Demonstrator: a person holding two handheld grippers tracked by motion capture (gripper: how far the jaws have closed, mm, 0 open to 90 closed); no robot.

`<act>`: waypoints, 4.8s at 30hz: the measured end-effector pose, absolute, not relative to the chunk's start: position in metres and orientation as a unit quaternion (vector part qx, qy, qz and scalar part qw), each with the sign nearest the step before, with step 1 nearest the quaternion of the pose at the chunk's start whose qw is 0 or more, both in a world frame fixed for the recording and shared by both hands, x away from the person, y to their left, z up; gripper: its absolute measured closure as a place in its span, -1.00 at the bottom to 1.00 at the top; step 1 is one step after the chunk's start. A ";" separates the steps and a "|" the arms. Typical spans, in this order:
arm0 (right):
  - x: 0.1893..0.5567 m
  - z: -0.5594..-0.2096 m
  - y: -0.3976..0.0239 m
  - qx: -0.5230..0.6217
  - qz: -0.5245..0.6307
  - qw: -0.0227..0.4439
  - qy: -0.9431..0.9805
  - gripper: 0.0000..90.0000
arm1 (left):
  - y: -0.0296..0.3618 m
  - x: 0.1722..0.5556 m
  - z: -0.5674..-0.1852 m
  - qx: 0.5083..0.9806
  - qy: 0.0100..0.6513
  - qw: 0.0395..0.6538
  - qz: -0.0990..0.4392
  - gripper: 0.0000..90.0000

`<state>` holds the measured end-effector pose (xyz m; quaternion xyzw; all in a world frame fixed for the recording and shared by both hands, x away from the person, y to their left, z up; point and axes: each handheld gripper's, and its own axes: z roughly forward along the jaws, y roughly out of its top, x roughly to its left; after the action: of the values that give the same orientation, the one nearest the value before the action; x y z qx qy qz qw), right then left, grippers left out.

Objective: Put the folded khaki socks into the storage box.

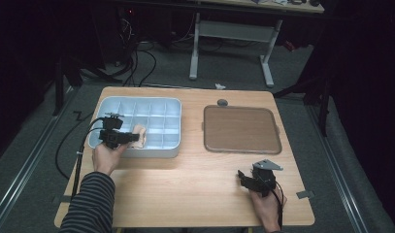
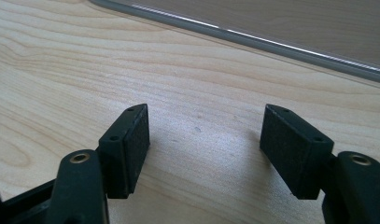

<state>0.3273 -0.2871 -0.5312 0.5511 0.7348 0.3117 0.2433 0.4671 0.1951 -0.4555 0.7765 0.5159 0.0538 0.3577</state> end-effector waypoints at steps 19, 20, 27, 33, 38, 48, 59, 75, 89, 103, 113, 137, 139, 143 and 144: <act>0.327 -0.531 -0.287 0.551 0.312 0.243 0.735 -0.26 | 0.189 0.471 -0.467 0.794 0.514 0.319 0.062 0.64; 0.327 -0.531 -0.287 0.551 0.312 0.243 0.735 -0.26 | 0.188 0.472 -0.468 0.796 0.514 0.314 0.062 0.64; 0.327 -0.531 -0.287 0.551 0.312 0.243 0.735 -0.26 | 0.186 0.473 -0.470 0.802 0.511 0.302 0.066 0.64; 0.327 -0.531 -0.287 0.551 0.312 0.243 0.735 -0.26 | 0.184 0.474 -0.470 0.806 0.509 0.295 0.065 0.61; 0.327 -0.531 -0.287 0.552 0.312 0.243 0.734 -0.27 | 0.185 0.473 -0.468 0.806 0.510 0.294 0.063 0.42; 0.327 -0.531 -0.287 0.551 0.312 0.243 0.735 -0.26 | 0.189 0.469 -0.457 0.788 0.515 0.325 0.092 0.29; 0.327 -0.531 -0.287 0.551 0.312 0.243 0.735 -0.27 | 0.185 0.475 -0.459 0.773 0.526 0.339 0.108 0.60; 0.327 -0.531 -0.287 0.550 0.312 0.243 0.735 -0.26 | 0.178 0.477 -0.470 0.798 0.520 0.284 0.113 0.87; 0.327 -0.531 -0.287 0.551 0.312 0.243 0.735 -0.27 | 0.178 0.481 -0.474 0.795 0.531 0.276 0.099 0.85; 0.327 -0.531 -0.287 0.551 0.313 0.242 0.735 -0.27 | 0.188 0.475 -0.464 0.783 0.530 0.311 0.092 0.60; 0.327 -0.531 -0.287 0.551 0.313 0.242 0.735 -0.27 | 0.196 0.466 -0.457 0.771 0.528 0.341 0.108 0.31; 0.327 -0.531 -0.287 0.551 0.313 0.242 0.735 -0.26 | 0.217 0.427 -0.434 0.753 0.514 0.393 0.120 0.23; 0.327 -0.531 -0.287 0.550 0.313 0.242 0.735 -0.27 | 0.218 0.426 -0.433 0.754 0.512 0.392 0.122 0.23; 0.327 -0.531 -0.287 0.551 0.313 0.242 0.735 -0.26 | 0.220 0.419 -0.427 0.752 0.508 0.402 0.123 0.23; 0.327 -0.531 -0.287 0.551 0.313 0.242 0.735 -0.26 | 0.220 0.419 -0.427 0.752 0.508 0.402 0.123 0.22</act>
<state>0.3271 -0.2874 -0.5312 0.5507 0.7350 0.3128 0.2423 0.4192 0.2198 -0.4271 0.7516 0.5082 0.1233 0.4022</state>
